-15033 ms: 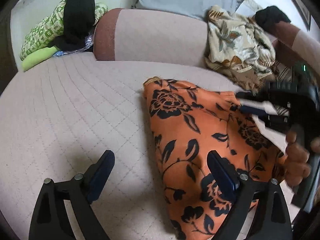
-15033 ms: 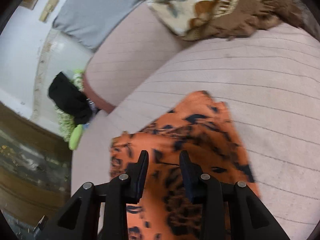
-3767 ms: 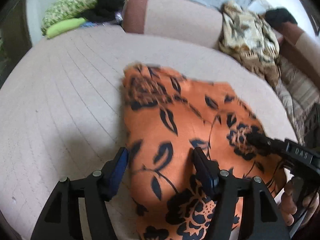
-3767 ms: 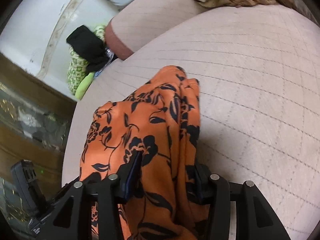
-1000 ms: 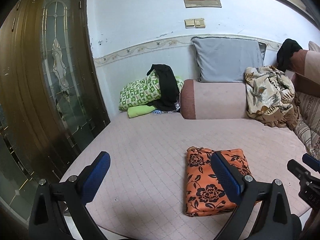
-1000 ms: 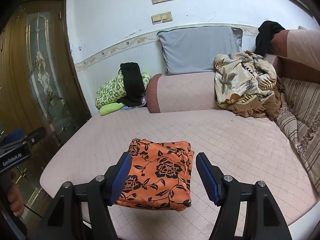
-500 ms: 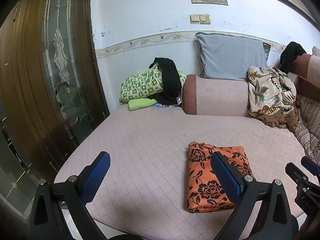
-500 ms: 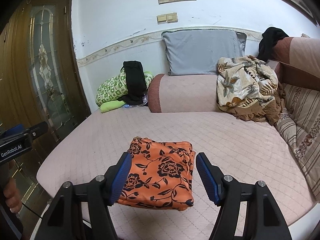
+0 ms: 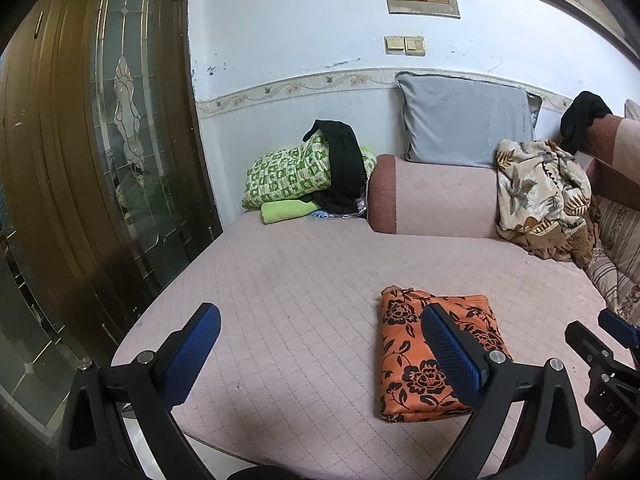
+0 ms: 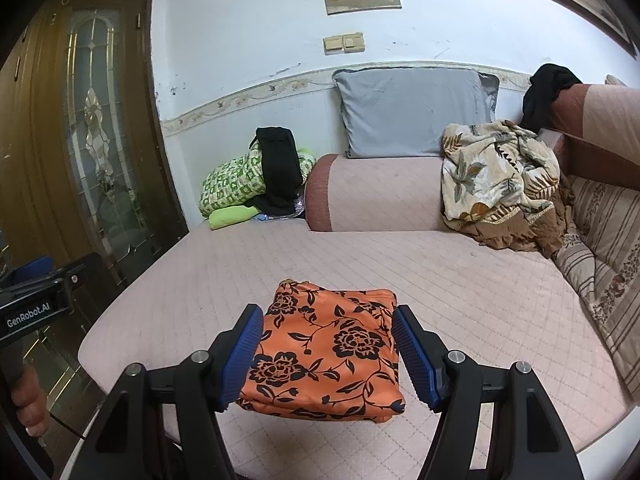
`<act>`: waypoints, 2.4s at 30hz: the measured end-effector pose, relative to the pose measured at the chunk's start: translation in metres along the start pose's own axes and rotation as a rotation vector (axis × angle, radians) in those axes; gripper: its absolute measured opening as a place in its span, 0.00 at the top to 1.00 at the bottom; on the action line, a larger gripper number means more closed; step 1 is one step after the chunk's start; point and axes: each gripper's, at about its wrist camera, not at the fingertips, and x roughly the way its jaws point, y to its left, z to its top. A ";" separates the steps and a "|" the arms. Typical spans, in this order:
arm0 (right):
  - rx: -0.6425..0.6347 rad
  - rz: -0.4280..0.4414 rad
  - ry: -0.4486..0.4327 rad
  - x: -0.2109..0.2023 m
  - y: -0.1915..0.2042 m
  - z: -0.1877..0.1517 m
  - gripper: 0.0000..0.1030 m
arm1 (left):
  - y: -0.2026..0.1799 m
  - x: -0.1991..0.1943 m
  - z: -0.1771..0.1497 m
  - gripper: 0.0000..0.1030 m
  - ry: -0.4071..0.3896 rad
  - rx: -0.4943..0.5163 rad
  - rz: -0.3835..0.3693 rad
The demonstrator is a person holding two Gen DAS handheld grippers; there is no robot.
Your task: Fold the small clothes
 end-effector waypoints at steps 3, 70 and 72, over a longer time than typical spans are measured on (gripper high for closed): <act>-0.015 -0.003 -0.004 -0.003 0.005 0.000 0.32 | 0.000 -0.004 0.000 0.03 -0.003 0.002 -0.009; 0.009 0.015 0.004 -0.022 0.013 0.007 0.32 | 0.010 -0.043 0.015 0.03 -0.056 -0.032 -0.073; 0.005 0.016 0.012 -0.020 0.014 0.005 0.32 | 0.011 -0.040 0.014 0.03 -0.049 -0.033 -0.073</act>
